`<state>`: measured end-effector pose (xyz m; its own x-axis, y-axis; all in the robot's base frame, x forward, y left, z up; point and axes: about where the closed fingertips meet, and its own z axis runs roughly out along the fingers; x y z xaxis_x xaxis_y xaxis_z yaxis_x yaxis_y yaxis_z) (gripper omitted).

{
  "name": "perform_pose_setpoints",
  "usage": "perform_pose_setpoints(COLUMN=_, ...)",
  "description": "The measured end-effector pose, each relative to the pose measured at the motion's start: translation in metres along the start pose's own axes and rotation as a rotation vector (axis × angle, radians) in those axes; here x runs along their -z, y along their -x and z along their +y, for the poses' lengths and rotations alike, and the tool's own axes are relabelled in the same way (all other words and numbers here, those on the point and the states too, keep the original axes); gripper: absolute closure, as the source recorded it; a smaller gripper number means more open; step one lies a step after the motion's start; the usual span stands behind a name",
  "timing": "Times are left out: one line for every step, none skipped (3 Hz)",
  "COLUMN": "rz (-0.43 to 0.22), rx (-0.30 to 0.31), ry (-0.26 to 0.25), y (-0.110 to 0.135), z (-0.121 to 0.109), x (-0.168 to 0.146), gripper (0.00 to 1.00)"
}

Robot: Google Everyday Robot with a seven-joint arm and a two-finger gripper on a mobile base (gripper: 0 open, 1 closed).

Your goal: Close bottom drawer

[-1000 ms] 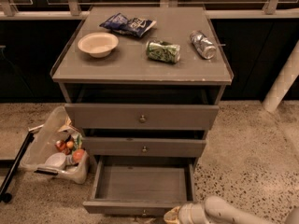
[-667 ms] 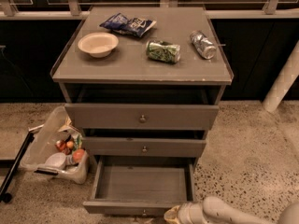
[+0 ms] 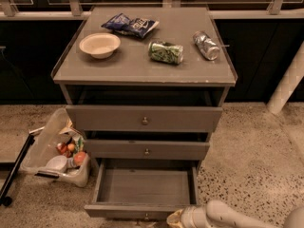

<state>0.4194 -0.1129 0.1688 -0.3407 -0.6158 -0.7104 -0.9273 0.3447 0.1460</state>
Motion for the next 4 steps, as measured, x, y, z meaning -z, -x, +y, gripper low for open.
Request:
perform_pose_setpoints(rz=0.000, rx=0.000, ry=0.000, y=0.000, z=0.000, x=0.000, gripper=0.34)
perform_pose_setpoints(rz=0.000, rx=0.001, ry=0.000, y=0.000, z=0.000, x=0.000, gripper=0.11)
perform_pose_setpoints(rz=-0.030, rx=0.040, ry=-0.012, y=0.015, z=-0.009, x=-0.002, gripper=0.00)
perform_pose_setpoints(rz=-0.030, rx=0.040, ry=-0.012, y=0.015, z=-0.008, x=-0.002, gripper=0.19)
